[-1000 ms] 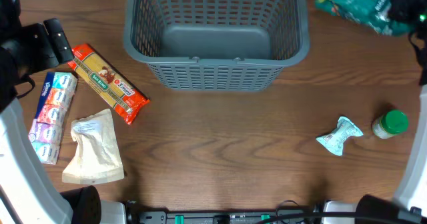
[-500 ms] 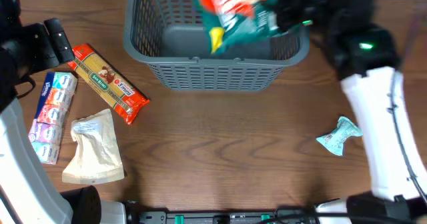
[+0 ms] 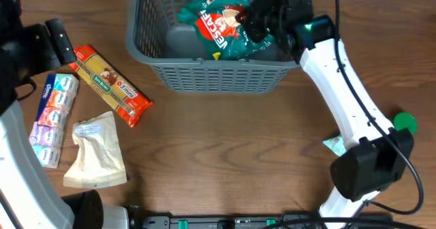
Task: Pack container
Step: 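Lift the Nescafe bag and drop it into the basket, then move the right gripper over the light-blue pouch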
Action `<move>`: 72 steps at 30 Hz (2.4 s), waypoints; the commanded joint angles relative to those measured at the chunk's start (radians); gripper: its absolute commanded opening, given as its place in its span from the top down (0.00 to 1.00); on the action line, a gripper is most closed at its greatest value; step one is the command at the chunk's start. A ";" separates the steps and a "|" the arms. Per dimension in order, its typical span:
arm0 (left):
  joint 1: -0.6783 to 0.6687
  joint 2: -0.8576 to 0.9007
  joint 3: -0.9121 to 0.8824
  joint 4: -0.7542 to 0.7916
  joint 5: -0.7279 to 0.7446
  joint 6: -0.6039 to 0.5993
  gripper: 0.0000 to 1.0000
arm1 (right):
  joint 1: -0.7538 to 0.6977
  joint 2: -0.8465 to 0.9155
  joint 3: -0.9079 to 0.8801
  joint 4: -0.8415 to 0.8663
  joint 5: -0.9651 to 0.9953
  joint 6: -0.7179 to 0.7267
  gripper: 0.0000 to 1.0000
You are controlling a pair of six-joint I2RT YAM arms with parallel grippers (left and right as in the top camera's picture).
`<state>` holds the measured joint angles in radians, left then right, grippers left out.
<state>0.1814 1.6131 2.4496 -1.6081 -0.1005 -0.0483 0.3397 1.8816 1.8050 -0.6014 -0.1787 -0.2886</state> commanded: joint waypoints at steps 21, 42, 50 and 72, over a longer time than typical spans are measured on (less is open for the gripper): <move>-0.002 0.001 0.001 -0.037 0.010 0.010 0.01 | -0.006 0.027 0.048 -0.029 0.036 0.053 0.44; -0.002 0.001 0.001 -0.037 0.011 0.010 0.01 | -0.550 -0.279 0.385 -0.906 0.407 0.992 0.01; -0.002 -0.001 -0.016 -0.052 0.055 0.010 0.01 | -0.746 -0.346 0.324 -1.096 0.379 0.918 0.01; -0.042 -0.134 -0.475 0.146 0.067 0.104 0.01 | -0.757 -0.769 -0.990 -0.260 0.157 0.795 0.01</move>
<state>0.1589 1.5078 2.0041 -1.4696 -0.0402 0.0170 -0.4133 1.0935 0.8772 -0.9070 0.0128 0.5503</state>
